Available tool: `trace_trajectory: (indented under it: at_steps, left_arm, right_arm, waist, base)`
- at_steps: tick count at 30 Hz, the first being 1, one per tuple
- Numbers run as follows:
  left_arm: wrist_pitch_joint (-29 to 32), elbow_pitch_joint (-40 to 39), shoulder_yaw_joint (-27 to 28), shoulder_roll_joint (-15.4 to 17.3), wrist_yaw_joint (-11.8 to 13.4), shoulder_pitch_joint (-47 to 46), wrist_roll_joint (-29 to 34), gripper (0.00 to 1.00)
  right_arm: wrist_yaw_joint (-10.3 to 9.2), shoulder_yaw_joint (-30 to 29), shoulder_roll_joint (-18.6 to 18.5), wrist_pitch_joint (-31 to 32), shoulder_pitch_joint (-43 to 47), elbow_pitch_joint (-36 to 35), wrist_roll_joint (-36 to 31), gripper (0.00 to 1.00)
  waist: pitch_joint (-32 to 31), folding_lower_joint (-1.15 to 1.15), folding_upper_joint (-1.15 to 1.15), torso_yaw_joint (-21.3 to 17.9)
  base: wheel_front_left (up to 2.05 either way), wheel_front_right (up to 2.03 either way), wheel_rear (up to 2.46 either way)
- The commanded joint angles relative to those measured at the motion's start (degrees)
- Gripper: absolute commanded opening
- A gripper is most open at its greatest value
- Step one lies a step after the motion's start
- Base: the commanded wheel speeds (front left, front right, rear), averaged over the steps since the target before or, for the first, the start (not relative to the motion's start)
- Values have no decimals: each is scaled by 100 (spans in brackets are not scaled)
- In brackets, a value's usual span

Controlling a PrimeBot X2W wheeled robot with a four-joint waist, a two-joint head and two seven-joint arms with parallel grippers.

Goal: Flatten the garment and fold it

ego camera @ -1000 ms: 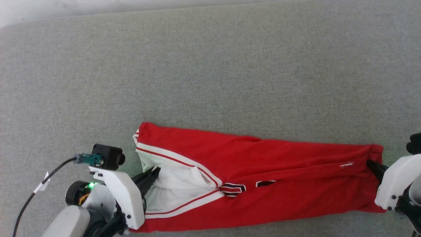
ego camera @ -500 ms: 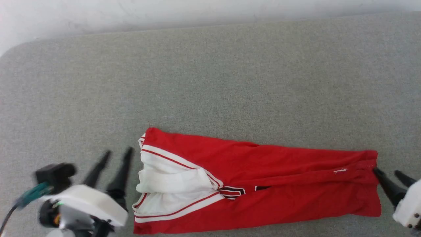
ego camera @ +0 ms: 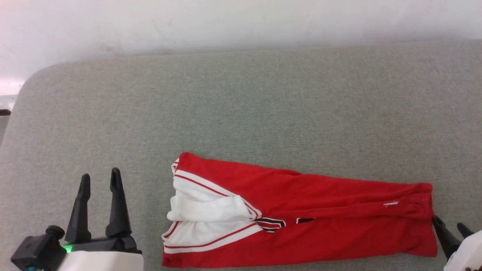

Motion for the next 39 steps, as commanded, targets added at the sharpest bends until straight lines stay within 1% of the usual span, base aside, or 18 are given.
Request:
trace_trajectory:
  at_steps: [1,6,12,16,17,18,20,23,30,34,39]
  left_arm:
    - [-29,-18,25,-17,-37,59,83,100]
    - [-31,-18,46,-51,-162,49,367,100]
    - [-31,10,14,-40,-244,-43,438,100]
    - [-13,19,-16,-22,-263,-134,436,100]
    - [-1,18,-28,-17,-269,-163,434,100]
    - [13,18,-38,-11,-272,-191,433,100]
    - [36,16,-55,-1,-277,-249,432,100]
    - [50,7,-74,7,-282,-323,428,100]
    - [67,42,-126,-13,-286,-420,391,100]
    - [68,96,-148,-21,-275,-425,383,100]
    - [81,145,-167,18,-251,-378,423,100]
  right_arm:
    - [-4,-18,18,-55,20,64,-46,100]
    - [-4,5,2,-203,-152,517,-145,100]
    - [-4,61,-89,-287,-495,1018,-242,100]
    - [-4,97,-153,-209,-718,1293,-283,100]
    - [-4,128,-173,-116,-755,1362,-267,45]
    - [-4,123,-177,-76,-802,1390,-245,0]
    - [-4,217,-188,162,-837,1416,-180,0]
    - [-4,167,-206,283,-891,1293,-162,0]
    - [-4,-51,-231,284,-980,1040,-303,0]
    - [-4,-289,-280,232,-1062,1005,-402,0]
    - [-4,-836,-496,239,-1167,1074,-721,0]
  waist:
    - [-48,1,0,76]
    - [8,1,0,198]
    - [212,1,0,294]
    - [375,1,0,328]
    - [419,1,0,341]
    - [459,1,0,349]
    - [534,1,0,362]
    - [620,1,0,364]
    - [653,1,0,330]
    - [588,1,0,300]
    - [439,1,0,271]
  base:
    - [0,0,0]
    - [0,0,0]
    - [0,0,0]
    - [0,0,0]
    - [0,0,0]
    - [0,0,0]
    - [0,0,0]
    - [0,0,0]
    - [0,0,0]
    - [0,0,0]
    - [0,0,0]
